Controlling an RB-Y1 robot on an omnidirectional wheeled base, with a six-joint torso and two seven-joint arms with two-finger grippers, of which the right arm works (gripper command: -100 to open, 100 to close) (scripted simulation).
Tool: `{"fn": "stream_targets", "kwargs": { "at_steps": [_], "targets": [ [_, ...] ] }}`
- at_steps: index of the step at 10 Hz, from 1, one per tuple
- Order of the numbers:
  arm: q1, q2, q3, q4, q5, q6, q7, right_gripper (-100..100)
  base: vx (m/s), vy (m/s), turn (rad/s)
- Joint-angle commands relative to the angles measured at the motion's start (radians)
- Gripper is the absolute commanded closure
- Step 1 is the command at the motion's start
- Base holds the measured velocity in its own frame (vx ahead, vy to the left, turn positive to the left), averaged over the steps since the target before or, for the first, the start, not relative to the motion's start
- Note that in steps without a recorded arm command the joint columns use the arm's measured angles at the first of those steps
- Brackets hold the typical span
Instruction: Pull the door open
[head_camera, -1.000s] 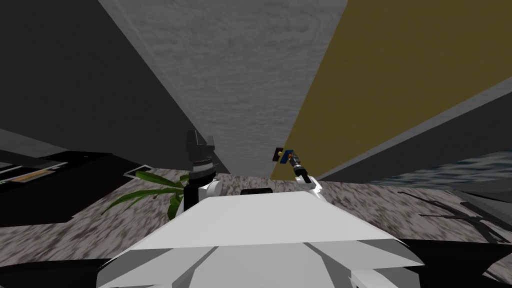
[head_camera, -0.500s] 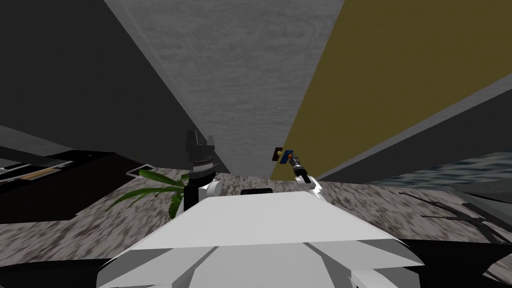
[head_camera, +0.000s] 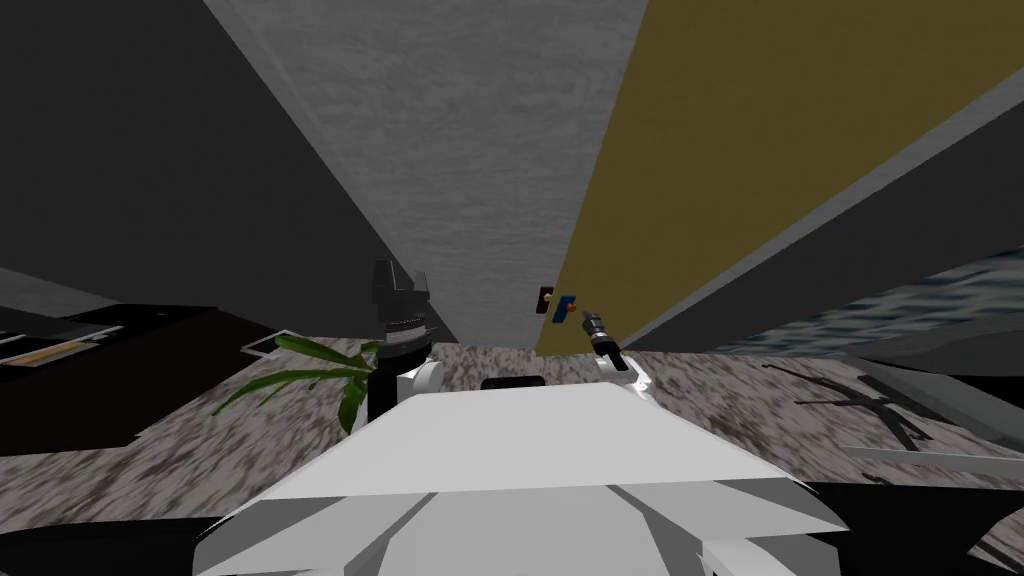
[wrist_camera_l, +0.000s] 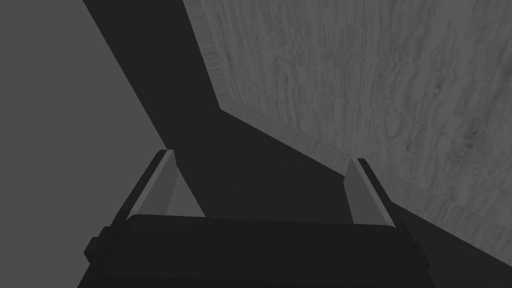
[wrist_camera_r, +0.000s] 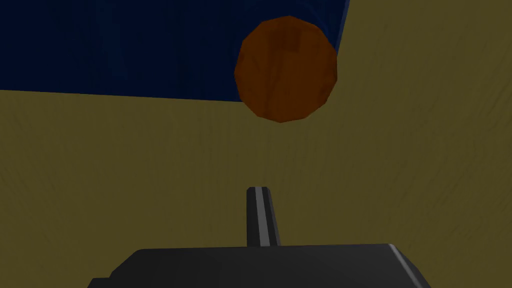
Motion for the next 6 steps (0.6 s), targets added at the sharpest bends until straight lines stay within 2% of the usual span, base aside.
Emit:
{"fn": "stream_targets", "kwargs": {
  "at_steps": [1, 5, 6],
  "targets": [
    [0.008, -0.005, 0.017, -0.018, 0.003, -0.005, -0.014, -100, -0.225, 0.029, 0.053],
    [0.032, -0.018, 0.062, -0.068, 0.012, -0.015, -0.049, -100, -0.177, 0.045, 0.057],
    [0.032, -0.016, 0.055, -0.070, 0.011, -0.008, -0.043, -100, -0.070, 0.024, 0.000]
  ]
}}
